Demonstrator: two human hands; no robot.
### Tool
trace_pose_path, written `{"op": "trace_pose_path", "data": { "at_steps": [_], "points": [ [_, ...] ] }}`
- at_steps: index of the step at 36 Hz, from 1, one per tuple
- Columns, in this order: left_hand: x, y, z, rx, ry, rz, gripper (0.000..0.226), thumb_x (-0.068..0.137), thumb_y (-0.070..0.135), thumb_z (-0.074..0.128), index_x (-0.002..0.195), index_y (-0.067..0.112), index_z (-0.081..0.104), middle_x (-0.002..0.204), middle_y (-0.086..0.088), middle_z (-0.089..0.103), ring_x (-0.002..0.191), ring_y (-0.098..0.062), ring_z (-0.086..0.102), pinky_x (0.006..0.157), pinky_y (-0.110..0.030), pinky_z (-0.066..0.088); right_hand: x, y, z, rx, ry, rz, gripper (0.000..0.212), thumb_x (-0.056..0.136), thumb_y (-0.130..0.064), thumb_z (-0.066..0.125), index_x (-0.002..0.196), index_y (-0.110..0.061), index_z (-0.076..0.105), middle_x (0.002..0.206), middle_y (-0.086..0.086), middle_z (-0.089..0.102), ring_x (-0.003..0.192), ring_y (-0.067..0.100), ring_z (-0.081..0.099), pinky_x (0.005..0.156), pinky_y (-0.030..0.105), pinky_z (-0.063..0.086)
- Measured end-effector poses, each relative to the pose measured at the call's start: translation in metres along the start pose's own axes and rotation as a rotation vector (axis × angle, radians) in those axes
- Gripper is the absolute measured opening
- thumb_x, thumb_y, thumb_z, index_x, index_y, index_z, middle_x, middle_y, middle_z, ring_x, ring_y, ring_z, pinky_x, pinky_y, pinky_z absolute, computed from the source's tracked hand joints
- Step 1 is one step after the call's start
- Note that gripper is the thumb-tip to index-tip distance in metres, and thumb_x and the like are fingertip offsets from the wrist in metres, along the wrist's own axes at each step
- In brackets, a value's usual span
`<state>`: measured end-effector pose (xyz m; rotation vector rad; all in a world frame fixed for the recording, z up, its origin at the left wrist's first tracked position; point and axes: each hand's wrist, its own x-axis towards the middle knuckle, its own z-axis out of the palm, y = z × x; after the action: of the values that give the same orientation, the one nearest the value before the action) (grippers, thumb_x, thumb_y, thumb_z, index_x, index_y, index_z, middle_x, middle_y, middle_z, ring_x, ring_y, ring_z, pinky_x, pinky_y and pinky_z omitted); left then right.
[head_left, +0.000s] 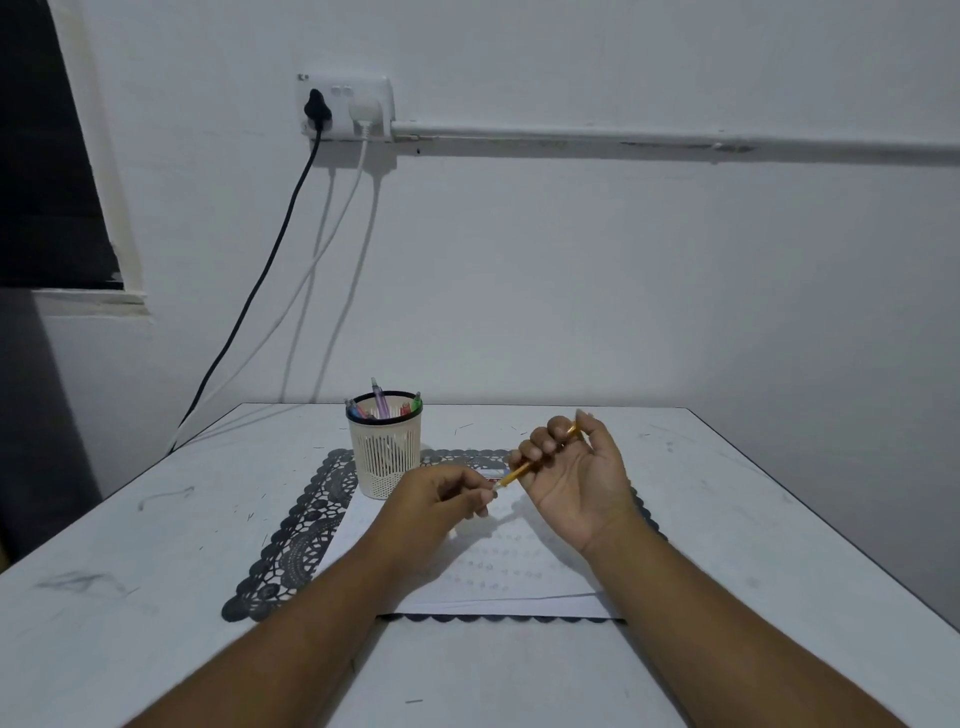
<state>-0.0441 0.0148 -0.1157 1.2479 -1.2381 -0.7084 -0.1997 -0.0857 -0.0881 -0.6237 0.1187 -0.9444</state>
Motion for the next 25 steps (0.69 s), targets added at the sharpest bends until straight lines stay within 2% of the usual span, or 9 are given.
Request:
{"op": "trace_pose_path", "data": {
  "at_steps": [3,5,7,9,12,14,17,20,25],
  "points": [
    [-0.003,0.006,0.001,0.024,0.032,0.04,0.015,0.094,0.009,0.07,0.08,0.011,0.075,0.075,-0.009,0.065,0.075,-0.013,0.057,0.073,-0.028,0.043,0.0,-0.003,0.001,-0.149,0.008,0.048,0.035,0.102,-0.03,0.052,0.079,-0.007,0.063,0.074,0.013,0.061,0.074,0.029,0.063,0.085,0.047,0.056],
    [-0.003,0.008,0.001,0.048,0.054,0.077,0.015,0.095,0.01,0.07,0.081,0.012,0.075,0.078,-0.014,0.066,0.076,-0.016,0.059,0.076,-0.03,0.045,-0.002,-0.006,-0.001,-0.437,0.004,0.069,0.028,0.103,-0.023,0.055,0.087,-0.004,0.068,0.085,0.018,0.069,0.083,0.031,0.067,0.091,0.05,0.054],
    [-0.003,0.008,0.001,0.065,0.066,0.106,0.015,0.094,0.01,0.07,0.081,0.012,0.075,0.08,-0.016,0.066,0.075,-0.017,0.058,0.075,-0.03,0.044,-0.005,-0.01,-0.002,-0.698,-0.017,0.109,0.03,0.106,-0.023,0.052,0.095,-0.003,0.07,0.091,0.017,0.071,0.084,0.028,0.067,0.086,0.046,0.056],
    [-0.001,0.004,0.0,0.156,0.072,0.137,0.014,0.095,0.015,0.071,0.081,0.017,0.075,0.081,-0.012,0.066,0.075,-0.014,0.057,0.071,-0.027,0.042,-0.006,-0.018,-0.001,-0.725,-0.024,0.141,0.033,0.109,-0.025,0.05,0.099,-0.001,0.07,0.093,0.019,0.072,0.077,0.026,0.067,0.077,0.04,0.059],
    [0.003,-0.006,-0.003,0.433,0.02,0.198,0.007,0.097,0.027,0.069,0.093,0.03,0.075,0.088,0.009,0.069,0.081,0.0,0.058,0.07,-0.017,0.043,-0.003,-0.036,-0.002,-0.559,0.029,0.087,0.027,0.109,-0.016,0.048,0.095,0.001,0.064,0.104,0.028,0.073,0.08,0.031,0.072,0.076,0.037,0.064],
    [0.004,-0.013,-0.004,0.64,-0.084,0.212,0.012,0.097,0.04,0.065,0.107,0.036,0.071,0.106,0.021,0.066,0.1,0.005,0.057,0.084,-0.018,0.044,-0.002,-0.049,-0.012,-0.549,0.054,0.051,0.021,0.107,-0.008,0.049,0.093,0.001,0.062,0.108,0.03,0.071,0.087,0.034,0.073,0.08,0.038,0.065],
    [0.004,-0.015,0.001,0.877,-0.281,0.218,0.036,0.098,0.053,0.057,0.126,0.033,0.064,0.129,0.021,0.059,0.122,0.002,0.047,0.104,-0.03,0.043,-0.013,-0.059,-0.035,-0.776,0.082,0.074,0.018,0.1,0.009,0.05,0.09,0.0,0.063,0.092,0.022,0.07,0.079,0.029,0.068,0.07,0.033,0.062],
    [0.004,-0.013,0.01,1.014,-0.391,0.21,0.048,0.1,0.057,0.051,0.136,0.026,0.06,0.143,0.012,0.054,0.134,-0.007,0.041,0.112,-0.037,0.039,-0.027,-0.06,-0.058,-1.019,0.093,0.104,0.02,0.094,0.015,0.052,0.087,0.001,0.065,0.082,0.021,0.067,0.07,0.029,0.063,0.064,0.035,0.056],
    [0.007,-0.022,0.013,1.085,-0.462,0.158,0.067,0.098,0.069,0.044,0.157,0.038,0.036,0.165,0.018,0.028,0.151,-0.006,0.019,0.124,-0.036,0.021,-0.046,-0.061,-0.069,-1.141,0.062,0.064,0.012,0.09,0.017,0.057,0.086,0.01,0.065,0.088,0.027,0.069,0.079,0.024,0.072,0.075,0.035,0.061]
  ]
}}
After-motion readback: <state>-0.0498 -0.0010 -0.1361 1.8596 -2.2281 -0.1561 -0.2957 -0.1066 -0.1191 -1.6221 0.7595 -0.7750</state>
